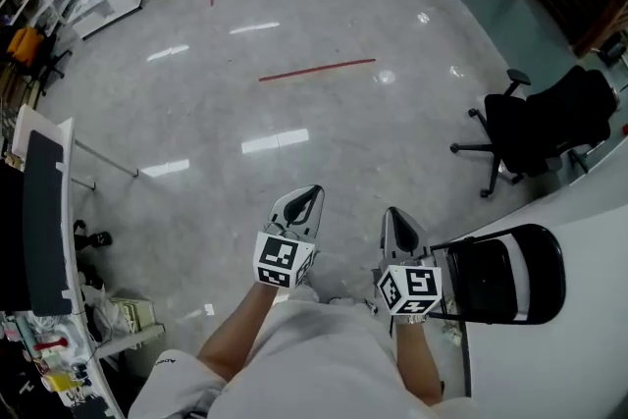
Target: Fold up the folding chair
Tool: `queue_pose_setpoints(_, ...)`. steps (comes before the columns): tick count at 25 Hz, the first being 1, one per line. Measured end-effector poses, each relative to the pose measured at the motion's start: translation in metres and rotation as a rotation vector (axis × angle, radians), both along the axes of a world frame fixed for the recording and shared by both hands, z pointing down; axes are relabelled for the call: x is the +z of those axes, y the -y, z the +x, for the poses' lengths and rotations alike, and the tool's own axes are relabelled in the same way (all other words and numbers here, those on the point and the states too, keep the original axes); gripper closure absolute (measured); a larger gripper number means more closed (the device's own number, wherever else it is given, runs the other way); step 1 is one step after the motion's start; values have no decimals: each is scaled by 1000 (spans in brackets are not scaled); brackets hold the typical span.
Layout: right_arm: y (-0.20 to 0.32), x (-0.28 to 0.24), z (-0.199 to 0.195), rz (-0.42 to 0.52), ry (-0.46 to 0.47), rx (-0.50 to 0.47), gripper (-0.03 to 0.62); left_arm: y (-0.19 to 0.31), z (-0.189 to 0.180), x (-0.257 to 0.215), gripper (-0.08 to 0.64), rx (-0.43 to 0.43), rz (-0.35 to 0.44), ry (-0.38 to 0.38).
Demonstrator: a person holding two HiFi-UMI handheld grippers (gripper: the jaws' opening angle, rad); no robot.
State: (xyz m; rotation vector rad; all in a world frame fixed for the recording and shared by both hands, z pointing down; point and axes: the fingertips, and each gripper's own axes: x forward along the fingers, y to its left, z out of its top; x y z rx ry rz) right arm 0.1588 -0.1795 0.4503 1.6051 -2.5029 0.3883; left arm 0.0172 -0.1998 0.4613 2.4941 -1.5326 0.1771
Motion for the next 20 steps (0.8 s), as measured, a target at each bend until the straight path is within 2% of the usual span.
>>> queue_pose_setpoints(9, 12, 4, -127, 14, 10, -132, 589, -22, -144, 9, 548, -193, -25, -28)
queue_pose_setpoints(15, 12, 6, -174, 13, 5, -205, 589, -39, -188, 10, 548, -267, -19, -32)
queue_pose_setpoints(20, 17, -7, -212, 88, -40, -308, 589, -44, -205, 8, 548, -299, 12, -40)
